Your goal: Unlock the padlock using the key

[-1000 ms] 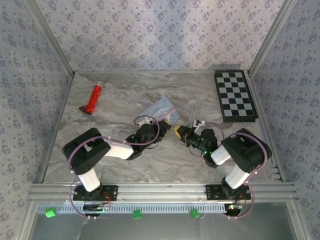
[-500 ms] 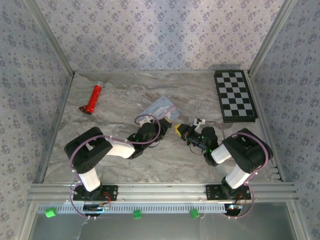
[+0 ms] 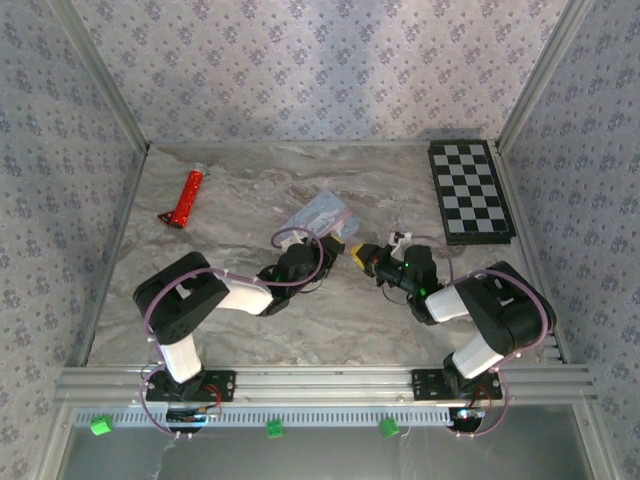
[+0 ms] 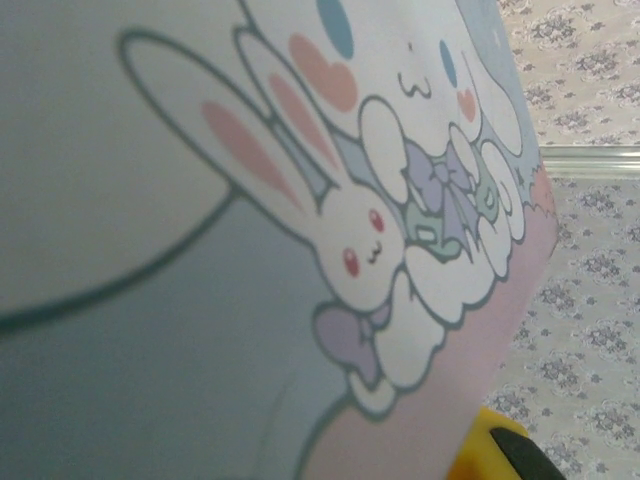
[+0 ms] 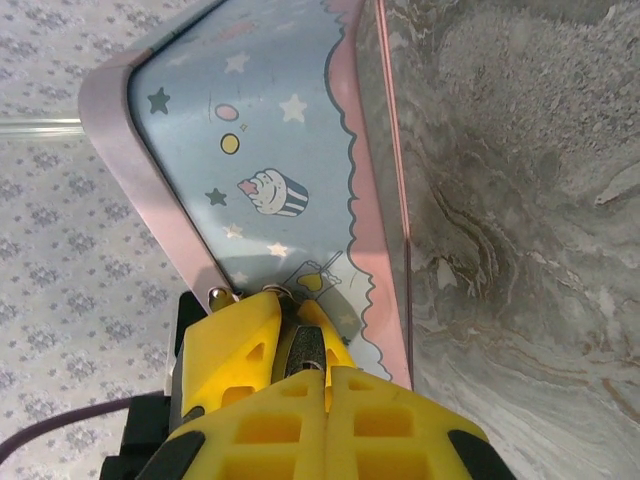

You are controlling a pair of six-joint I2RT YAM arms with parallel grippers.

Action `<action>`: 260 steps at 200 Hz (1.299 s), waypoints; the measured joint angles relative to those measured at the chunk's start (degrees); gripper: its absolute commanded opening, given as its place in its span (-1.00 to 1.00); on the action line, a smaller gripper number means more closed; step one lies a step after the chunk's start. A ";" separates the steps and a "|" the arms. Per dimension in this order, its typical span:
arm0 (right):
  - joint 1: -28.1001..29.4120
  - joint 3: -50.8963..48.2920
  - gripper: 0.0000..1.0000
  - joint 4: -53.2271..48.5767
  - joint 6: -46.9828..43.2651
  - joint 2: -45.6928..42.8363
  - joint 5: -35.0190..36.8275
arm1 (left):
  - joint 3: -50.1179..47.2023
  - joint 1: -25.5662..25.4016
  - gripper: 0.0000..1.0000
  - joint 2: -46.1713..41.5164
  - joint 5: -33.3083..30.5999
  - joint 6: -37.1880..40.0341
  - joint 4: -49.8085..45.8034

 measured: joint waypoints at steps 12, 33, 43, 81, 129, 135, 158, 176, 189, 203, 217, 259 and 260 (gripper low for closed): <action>-0.63 0.42 -1.00 -2.01 -1.05 -0.83 -1.27 | 0.00 0.00 -1.00 0.02 0.42 0.00 0.04; -1.18 1.16 -1.00 -4.68 -2.75 -1.57 -2.51 | 0.00 0.00 -1.00 0.02 0.72 0.00 0.00; -1.33 1.38 -1.00 -5.20 -3.32 -1.62 -2.95 | 0.00 0.00 -1.00 0.00 0.72 0.02 -0.02; -1.42 2.05 -1.00 -6.47 -5.95 -1.60 -3.50 | 0.00 -0.02 -1.00 0.00 0.70 0.02 -0.39; -0.98 3.91 -1.00 -7.82 -9.79 -0.28 -4.17 | 0.15 -0.02 -1.00 -0.02 -1.05 0.02 -1.46; -0.66 4.15 -1.00 -8.39 -10.40 -0.28 -4.04 | 0.15 0.00 -1.00 -0.02 -1.22 0.02 -1.57; 0.68 4.96 -1.00 -10.82 -12.76 -0.37 -3.04 | 0.15 0.00 -1.00 -0.02 -1.95 0.00 -2.69; 1.22 5.01 -1.00 -11.89 -14.01 -0.66 -2.93 | 0.15 0.00 -1.00 -0.02 -2.03 0.00 -3.19; 1.09 5.01 -1.00 -11.96 -14.08 -0.81 -3.39 | 0.15 0.00 -1.00 -0.02 -1.95 0.00 -3.19; 0.20 4.96 -1.00 -11.74 -13.66 -0.81 -4.85 | 0.15 0.00 -1.00 -0.13 -1.70 -0.02 -3.10; -1.03 4.85 -1.00 -10.78 -12.85 -0.79 -7.02 | 0.15 0.00 -1.00 -0.35 -1.16 -0.04 -2.64; -3.50 4.83 -1.00 -9.25 -11.34 -0.79 -11.72 | 0.15 0.00 -1.00 -1.31 0.28 -0.04 -2.27; -3.54 4.83 -1.00 -9.27 -11.34 -0.79 -11.85 | 0.15 0.00 -1.00 -1.33 0.31 -0.04 -2.27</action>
